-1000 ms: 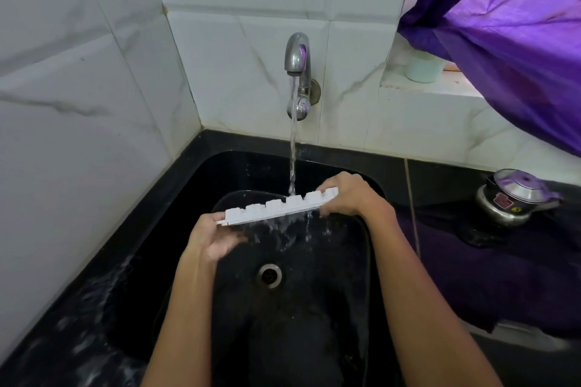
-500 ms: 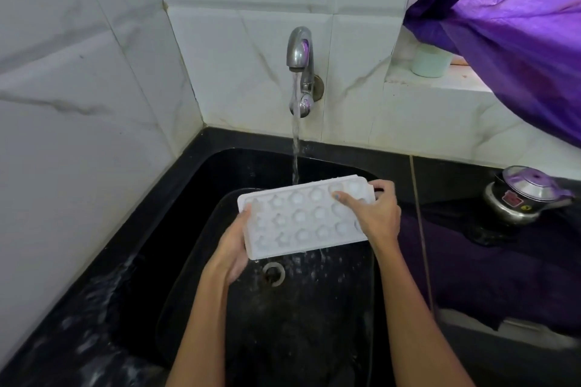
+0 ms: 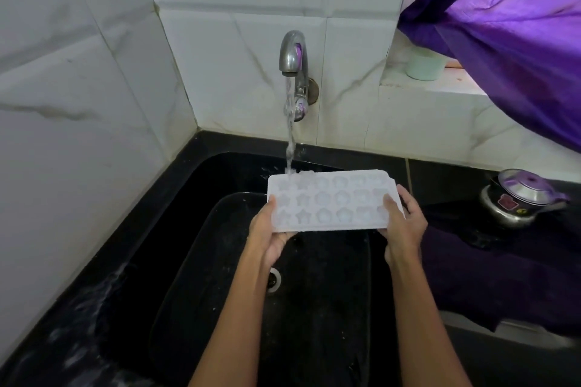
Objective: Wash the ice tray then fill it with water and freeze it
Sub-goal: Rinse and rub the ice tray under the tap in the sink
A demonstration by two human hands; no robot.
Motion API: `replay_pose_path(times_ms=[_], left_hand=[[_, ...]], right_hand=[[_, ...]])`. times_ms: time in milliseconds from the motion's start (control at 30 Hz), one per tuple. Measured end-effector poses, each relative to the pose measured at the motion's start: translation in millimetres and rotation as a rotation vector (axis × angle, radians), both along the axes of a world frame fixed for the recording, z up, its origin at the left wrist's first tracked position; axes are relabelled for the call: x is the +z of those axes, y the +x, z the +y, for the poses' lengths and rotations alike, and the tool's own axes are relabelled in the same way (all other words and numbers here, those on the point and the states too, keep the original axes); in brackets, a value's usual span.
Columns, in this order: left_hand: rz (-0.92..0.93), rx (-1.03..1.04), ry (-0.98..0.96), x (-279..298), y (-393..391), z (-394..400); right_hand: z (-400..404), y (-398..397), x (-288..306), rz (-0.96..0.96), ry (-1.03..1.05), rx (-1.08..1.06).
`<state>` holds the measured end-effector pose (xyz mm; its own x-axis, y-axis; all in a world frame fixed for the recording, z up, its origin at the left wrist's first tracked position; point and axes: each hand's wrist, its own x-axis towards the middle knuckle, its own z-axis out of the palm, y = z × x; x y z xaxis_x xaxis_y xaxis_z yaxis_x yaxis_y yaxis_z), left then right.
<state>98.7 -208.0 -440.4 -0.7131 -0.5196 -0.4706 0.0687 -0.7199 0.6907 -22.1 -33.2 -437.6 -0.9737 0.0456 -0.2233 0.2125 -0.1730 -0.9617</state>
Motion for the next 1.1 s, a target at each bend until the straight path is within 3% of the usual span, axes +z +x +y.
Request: replay_pose_path(times_ms=[167,367,1100], left_hand=[[-0.096,0.145,-0.009,7.9,-20.4,11.3],[-0.163,0.148,-0.072,13.6,-35.0,14.2],[-0.178,0.340,-0.055,15.7,11.7,-14.0]], right_hand=[[-5.7,8.6,-5.1,0.033,-0.021,-0.193],[-6.0,6.3,-7.3,0.026,-0.030,-0.289],[-47.1,28.9,-2.2,0.085,0.028,-0.145]])
